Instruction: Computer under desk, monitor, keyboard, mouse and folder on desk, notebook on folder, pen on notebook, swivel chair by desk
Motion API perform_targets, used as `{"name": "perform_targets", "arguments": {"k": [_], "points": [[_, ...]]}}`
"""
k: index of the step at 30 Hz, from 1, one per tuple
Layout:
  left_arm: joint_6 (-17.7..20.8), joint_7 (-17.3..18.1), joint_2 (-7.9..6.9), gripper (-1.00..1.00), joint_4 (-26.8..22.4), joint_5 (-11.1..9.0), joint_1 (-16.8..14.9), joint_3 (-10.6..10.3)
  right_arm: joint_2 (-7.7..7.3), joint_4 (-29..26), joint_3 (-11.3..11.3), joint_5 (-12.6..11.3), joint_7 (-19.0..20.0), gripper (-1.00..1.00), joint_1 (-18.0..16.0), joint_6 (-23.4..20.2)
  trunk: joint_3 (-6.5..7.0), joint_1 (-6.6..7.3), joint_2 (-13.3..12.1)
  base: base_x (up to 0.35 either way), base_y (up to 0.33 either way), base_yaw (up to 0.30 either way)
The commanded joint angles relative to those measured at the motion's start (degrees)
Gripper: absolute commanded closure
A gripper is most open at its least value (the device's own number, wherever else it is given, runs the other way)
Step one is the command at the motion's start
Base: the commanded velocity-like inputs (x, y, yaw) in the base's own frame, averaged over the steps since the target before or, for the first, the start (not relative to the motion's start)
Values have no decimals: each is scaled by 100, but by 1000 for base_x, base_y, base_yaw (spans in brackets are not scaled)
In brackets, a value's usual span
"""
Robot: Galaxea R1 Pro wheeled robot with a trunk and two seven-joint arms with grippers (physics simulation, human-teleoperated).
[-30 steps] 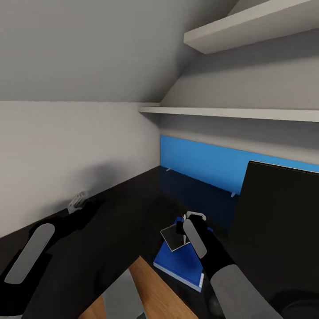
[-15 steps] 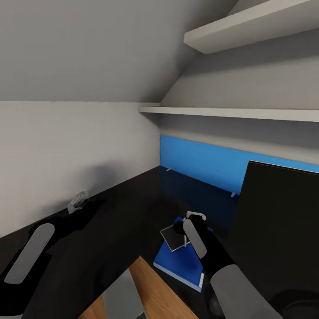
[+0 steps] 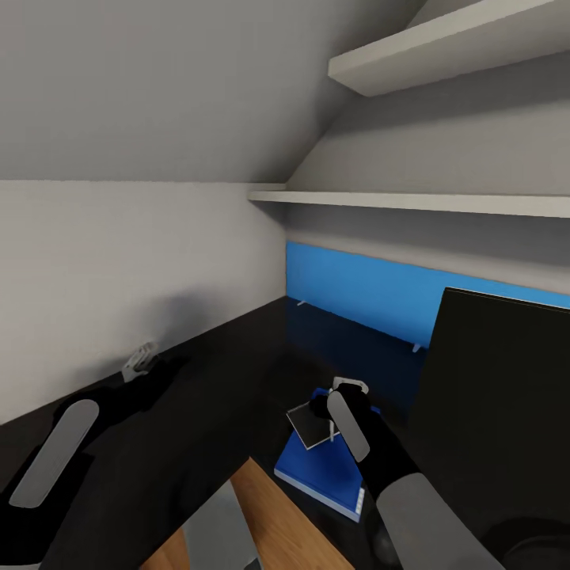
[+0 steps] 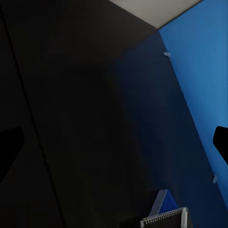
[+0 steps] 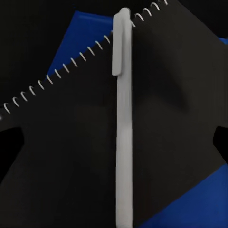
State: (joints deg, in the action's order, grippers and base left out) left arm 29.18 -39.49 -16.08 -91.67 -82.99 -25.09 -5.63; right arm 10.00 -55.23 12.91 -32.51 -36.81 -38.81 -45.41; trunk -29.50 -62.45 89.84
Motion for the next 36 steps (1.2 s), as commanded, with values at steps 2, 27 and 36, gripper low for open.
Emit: {"name": "perform_targets", "arguments": {"k": [2,27,36], "points": [[-2,-45,-4,-100,-4,-37,-5,-8,0,-128,16,-40,-62,-100,19,-6,-7,0,4,0,0,0],[-123,-121,-60,-100,-7,185,314,-183,-1,-3306,1005,-7,-60,-100,1117,-451,-7,0,4,-155,2,17],[-123,-81,-19,-100,-9,355,337,-200,0,-3331,1050,1,-63,-100,1121,-581,-7,0,4,-221,25,275]]}}
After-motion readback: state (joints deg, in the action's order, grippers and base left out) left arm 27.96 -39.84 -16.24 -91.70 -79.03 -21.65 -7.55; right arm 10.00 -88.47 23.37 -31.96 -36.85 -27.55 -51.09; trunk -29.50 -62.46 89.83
